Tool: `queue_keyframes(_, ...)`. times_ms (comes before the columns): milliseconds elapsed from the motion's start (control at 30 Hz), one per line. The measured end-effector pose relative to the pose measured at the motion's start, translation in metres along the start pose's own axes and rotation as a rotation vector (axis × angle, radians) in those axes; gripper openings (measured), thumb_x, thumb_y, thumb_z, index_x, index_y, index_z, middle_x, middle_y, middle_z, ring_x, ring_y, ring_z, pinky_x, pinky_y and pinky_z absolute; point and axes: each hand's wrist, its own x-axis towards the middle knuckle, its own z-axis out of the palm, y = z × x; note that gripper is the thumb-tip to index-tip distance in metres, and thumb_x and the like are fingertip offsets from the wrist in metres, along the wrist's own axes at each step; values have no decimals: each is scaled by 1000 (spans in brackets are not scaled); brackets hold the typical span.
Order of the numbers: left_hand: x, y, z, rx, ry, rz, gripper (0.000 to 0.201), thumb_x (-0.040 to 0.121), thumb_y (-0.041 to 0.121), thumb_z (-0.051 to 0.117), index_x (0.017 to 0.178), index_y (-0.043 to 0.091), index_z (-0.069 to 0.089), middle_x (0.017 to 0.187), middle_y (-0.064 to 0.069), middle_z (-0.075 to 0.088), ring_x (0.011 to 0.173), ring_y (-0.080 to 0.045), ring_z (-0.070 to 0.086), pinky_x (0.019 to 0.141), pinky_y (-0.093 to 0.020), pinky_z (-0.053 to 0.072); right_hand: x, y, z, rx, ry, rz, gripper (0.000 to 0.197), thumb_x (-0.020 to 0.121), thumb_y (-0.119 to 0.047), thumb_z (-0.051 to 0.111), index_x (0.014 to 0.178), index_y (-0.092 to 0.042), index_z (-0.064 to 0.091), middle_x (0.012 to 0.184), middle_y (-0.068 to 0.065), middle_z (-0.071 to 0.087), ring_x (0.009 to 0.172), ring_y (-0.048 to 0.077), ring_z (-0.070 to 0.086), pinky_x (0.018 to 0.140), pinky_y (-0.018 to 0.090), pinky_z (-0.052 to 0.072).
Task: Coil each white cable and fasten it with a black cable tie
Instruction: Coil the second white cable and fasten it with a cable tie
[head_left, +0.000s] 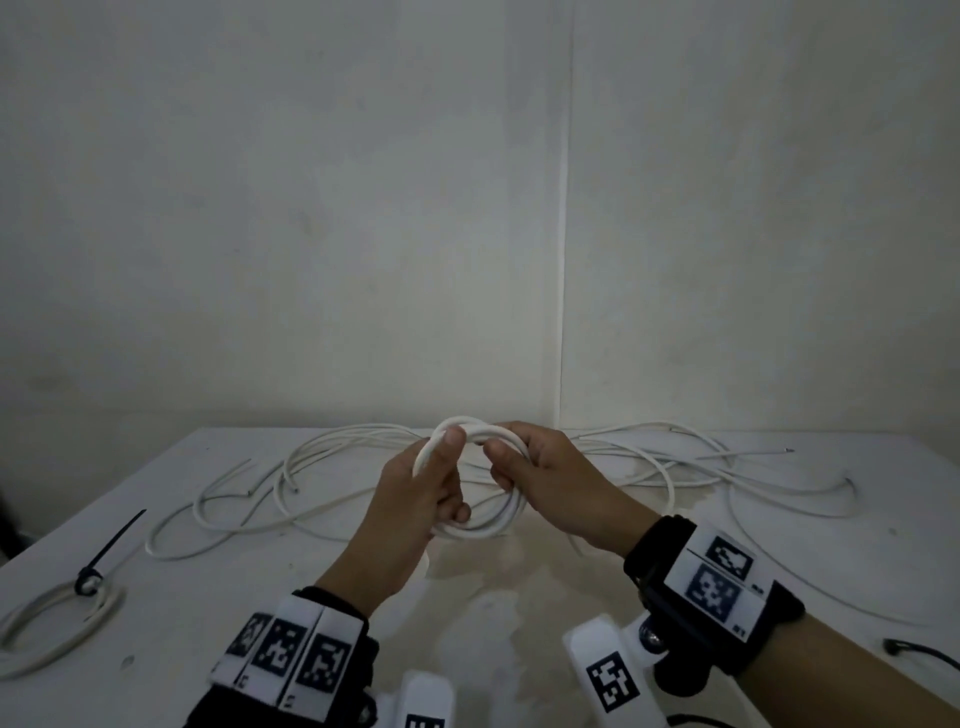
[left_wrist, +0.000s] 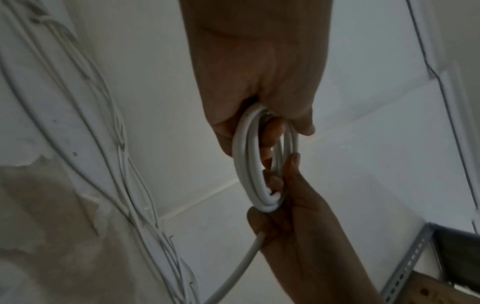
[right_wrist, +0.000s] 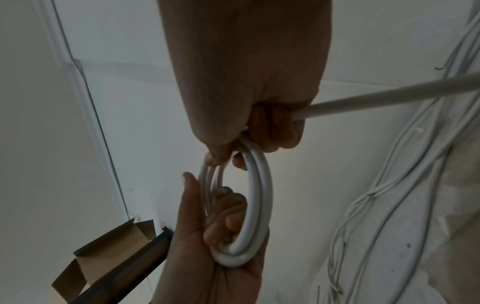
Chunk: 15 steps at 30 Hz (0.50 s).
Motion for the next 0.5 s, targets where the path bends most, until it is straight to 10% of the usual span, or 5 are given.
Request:
queue_keyframes(200,0,-11,-1,110,92,40,39,79,47,48,75,8,52,51,10,44,46,-8,45,59,-33,41,-1,-4,-1,-74,23,-13,25,94,-26,48,97,-6,62,60,-9,47,50,-3,43,54,11,35)
queue_keyframes(500,1,-1,11,87,117,56,47,96,30,42,49,26,48,40,11,30,36,-4,28,39,-18,29,-12,-1,12,103,157,-26,12,95,-20,47,95,-17,59,62,-3,53,53,4,52,57,18,44)
